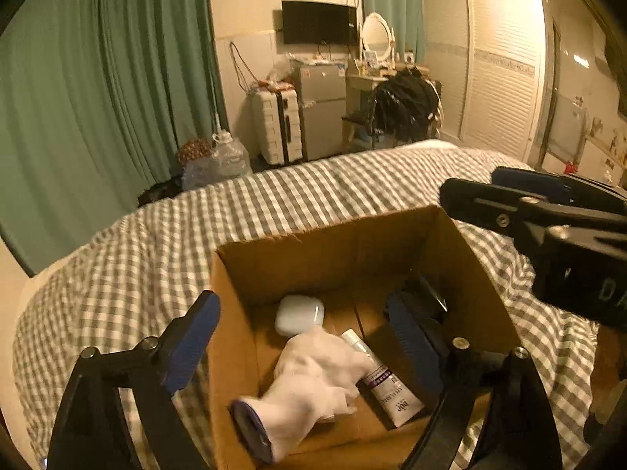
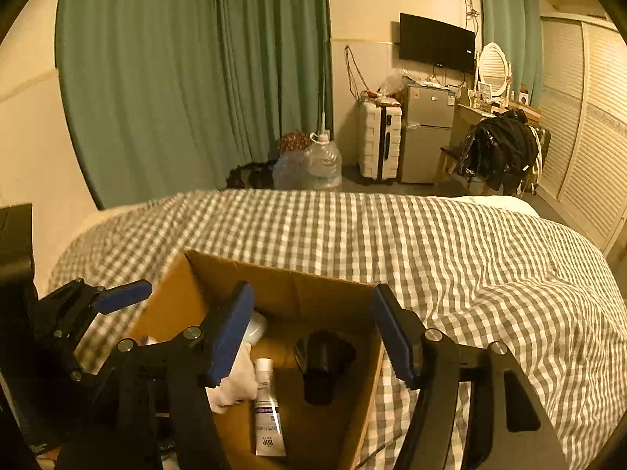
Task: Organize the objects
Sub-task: 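Lower the earbud case and black cup into the box and open both tools, then withdraw both tools from the box toward the remaining items, then grasp the white tape roll with the right tool, then grasp the white figurine with the left tool, then carry the figurine and tape roll into the box and release them, then withdraw both tools from the box toward the remaining items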
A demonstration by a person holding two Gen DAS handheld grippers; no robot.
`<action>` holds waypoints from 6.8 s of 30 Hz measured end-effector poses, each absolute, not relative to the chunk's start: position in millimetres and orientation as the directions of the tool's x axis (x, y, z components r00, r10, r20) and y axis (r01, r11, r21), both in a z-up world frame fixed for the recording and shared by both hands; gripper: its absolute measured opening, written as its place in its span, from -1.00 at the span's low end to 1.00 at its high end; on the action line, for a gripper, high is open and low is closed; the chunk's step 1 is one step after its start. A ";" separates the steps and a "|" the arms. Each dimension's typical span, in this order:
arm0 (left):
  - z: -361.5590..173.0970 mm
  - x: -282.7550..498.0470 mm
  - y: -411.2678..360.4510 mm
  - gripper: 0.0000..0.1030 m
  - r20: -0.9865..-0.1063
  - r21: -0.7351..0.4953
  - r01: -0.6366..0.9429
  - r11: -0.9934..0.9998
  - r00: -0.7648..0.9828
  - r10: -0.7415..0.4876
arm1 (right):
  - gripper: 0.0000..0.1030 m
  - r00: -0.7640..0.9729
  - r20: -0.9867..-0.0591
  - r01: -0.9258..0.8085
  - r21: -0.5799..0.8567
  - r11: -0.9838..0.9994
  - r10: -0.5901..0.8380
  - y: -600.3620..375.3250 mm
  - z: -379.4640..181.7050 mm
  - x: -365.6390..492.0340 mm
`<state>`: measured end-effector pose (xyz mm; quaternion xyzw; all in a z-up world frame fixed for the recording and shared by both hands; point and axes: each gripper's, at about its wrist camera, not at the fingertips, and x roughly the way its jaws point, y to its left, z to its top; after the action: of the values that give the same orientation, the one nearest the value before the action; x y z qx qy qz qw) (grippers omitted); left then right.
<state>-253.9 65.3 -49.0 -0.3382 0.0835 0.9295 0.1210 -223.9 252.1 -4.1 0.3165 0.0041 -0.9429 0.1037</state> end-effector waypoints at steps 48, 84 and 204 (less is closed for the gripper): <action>-102.2 23.5 -14.6 0.94 -0.793 0.129 -0.163 -0.978 -0.610 -0.003 | 0.47 -0.523 -0.811 0.490 -0.036 -0.871 -0.261 177.0 -71.3 94.5; -151.1 -21.6 87.9 0.94 -0.895 -0.023 -0.357 -0.934 -0.409 0.179 | -0.42 -0.625 -0.749 0.334 -0.001 -0.943 -0.220 261.7 -45.3 69.3; 29.4 -192.1 47.7 0.94 -0.544 0.054 -0.203 -0.978 -0.827 0.142 | 0.60 -0.828 -0.530 0.162 0.085 -0.983 -0.183 254.7 47.0 -168.5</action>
<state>-192.1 47.7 29.4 -0.2801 0.0546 0.9541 0.0904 -168.5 254.7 47.0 0.2787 -0.0181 -0.9559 0.0902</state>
